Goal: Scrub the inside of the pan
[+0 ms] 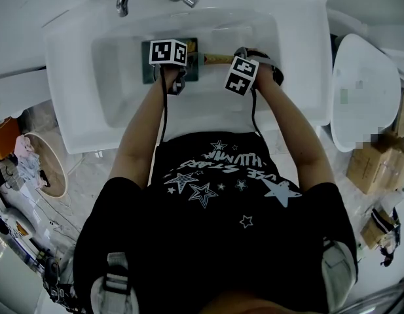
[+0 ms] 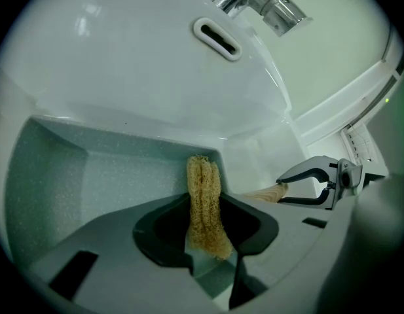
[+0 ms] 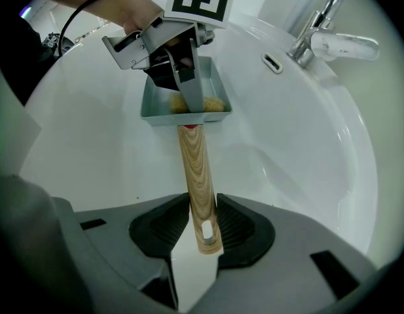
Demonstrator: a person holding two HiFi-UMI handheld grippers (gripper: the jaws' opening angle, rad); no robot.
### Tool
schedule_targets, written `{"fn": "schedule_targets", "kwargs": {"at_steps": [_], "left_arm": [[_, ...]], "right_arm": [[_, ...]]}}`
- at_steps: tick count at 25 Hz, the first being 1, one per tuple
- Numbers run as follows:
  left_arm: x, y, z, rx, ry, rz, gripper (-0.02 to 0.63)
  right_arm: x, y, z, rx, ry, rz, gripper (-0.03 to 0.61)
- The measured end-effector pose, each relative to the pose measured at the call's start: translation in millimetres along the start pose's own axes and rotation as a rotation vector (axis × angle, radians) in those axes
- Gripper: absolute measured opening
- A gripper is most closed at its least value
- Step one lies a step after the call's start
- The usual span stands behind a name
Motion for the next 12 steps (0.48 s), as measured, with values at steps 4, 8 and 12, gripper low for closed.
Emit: {"fn": "schedule_targets", "kwargs": {"at_steps": [4, 8, 12], "left_arm": [[-1.0, -1.7, 0.4, 0.013, 0.026, 0.007, 0.135], [1.2, -2.0, -3.4, 0.011, 0.012, 0.004, 0.135], [8.3, -3.3, -12.3, 0.003, -0.007, -0.005, 0.135]], "right_arm": [[-0.3, 1.0, 0.5, -0.011, -0.002, 0.001, 0.127], [-0.8, 1.0, 0.7, -0.018, -0.004, -0.006, 0.127], [0.2, 1.4, 0.4, -0.020, -0.003, -0.005, 0.127]]}}
Point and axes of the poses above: the fingertips, and each gripper's own axes: x backward along the fingers, z to its right, y out of its underside, the point moved 3 cm from there along x, backward along the fingers, and after that the axes turned 9 degrees about x, right-handed, at the moved point
